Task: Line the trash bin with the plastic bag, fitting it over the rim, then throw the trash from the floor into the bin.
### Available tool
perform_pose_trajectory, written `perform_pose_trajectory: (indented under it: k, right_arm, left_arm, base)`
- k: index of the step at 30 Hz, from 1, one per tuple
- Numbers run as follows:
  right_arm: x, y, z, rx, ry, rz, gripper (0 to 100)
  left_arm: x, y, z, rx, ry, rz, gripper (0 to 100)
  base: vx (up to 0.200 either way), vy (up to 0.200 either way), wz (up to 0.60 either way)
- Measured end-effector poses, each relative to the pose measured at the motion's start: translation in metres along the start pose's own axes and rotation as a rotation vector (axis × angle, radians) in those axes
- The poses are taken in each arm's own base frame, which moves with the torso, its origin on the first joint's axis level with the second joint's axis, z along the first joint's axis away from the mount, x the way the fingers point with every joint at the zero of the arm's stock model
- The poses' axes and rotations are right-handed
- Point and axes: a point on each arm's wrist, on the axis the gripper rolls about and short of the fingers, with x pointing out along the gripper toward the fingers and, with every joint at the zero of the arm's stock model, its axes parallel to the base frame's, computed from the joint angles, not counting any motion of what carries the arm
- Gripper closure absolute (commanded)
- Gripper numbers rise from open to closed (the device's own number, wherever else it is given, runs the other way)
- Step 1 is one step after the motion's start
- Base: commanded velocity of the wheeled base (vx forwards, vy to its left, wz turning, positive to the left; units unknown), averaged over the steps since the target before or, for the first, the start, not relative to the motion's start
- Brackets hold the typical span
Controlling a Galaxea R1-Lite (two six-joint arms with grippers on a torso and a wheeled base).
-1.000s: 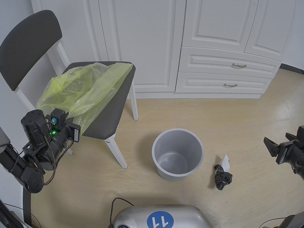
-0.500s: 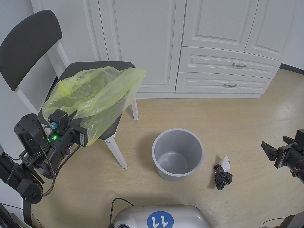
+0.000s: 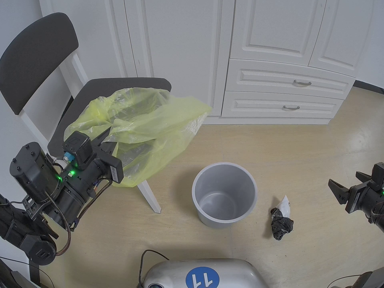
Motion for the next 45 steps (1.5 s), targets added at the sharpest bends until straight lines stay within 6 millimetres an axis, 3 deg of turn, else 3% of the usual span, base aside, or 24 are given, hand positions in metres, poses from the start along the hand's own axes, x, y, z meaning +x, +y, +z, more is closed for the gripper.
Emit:
perform_pose_trajectory:
  k: [13,28,37,45]
  right_arm:
    - [-0.002,0.004,-0.003,-0.057,0.009,0.112,0]
    - [-0.005,0.022,-0.008,-0.032,0.037,0.245,0]
    - [0.009,0.044,-0.016,0.0,0.1,0.32,0]
    - [0.028,0.071,-0.038,-0.001,0.144,0.387,0]
  left_arm:
    - [0.006,-0.01,0.023,-0.008,-0.081,-0.042,100]
    - [0.008,-0.029,0.051,-0.051,-0.184,-0.11,100]
    - [0.023,-0.032,0.072,-0.061,-0.194,-0.118,100]
    - [0.035,-0.031,0.091,-0.075,-0.22,-0.11,100]
  base:
    - [0.0,0.0,0.0]
    - [0.0,0.0,0.0]
    - [0.0,0.0,0.0]
    - [0.0,0.0,0.0]
